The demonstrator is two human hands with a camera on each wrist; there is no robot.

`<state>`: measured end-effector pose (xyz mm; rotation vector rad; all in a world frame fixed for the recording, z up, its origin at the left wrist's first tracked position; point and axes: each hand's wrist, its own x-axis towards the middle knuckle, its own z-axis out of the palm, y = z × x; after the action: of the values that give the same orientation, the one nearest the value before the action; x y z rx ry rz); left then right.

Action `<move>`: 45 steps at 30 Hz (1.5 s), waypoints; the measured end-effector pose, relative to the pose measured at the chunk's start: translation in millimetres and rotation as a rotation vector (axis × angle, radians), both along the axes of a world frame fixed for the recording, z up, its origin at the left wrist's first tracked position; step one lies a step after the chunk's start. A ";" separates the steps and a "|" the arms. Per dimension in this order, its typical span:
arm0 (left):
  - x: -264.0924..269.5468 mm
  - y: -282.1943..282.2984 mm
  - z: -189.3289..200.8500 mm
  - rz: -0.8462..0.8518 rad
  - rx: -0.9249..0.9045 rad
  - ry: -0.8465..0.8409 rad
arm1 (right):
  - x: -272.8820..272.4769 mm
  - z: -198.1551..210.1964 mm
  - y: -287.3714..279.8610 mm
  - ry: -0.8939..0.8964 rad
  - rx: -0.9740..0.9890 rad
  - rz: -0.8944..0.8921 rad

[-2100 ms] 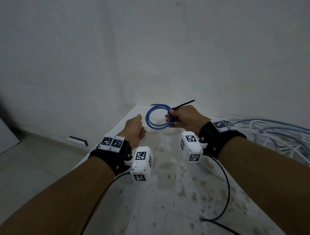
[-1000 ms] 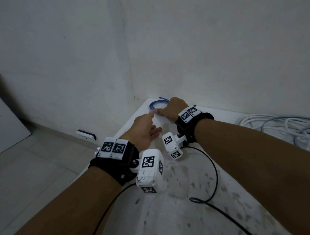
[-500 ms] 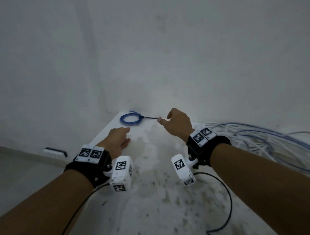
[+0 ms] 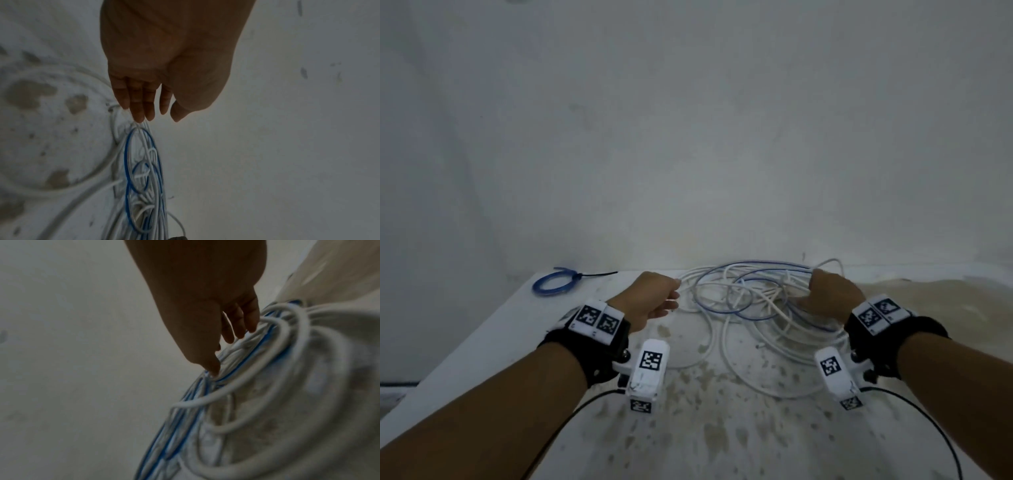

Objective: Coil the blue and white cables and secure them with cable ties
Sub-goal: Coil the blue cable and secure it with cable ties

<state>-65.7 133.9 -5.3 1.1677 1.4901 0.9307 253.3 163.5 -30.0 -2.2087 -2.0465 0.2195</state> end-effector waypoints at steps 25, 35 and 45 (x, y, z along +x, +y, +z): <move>225.7 49.1 -1.2 -0.507 0.280 1.388 | 41.0 -32.9 -16.7 0.100 0.081 0.243; 196.2 35.0 83.1 -0.050 0.459 0.514 | 48.4 -32.7 -6.0 0.206 -0.046 0.252; 113.7 -7.6 116.9 0.055 0.519 0.504 | 35.6 -22.8 -21.0 0.038 -0.076 0.227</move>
<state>48.0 126.3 111.6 1.8486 1.7311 1.1583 288.9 142.5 -52.8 -1.9924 -2.3026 0.3635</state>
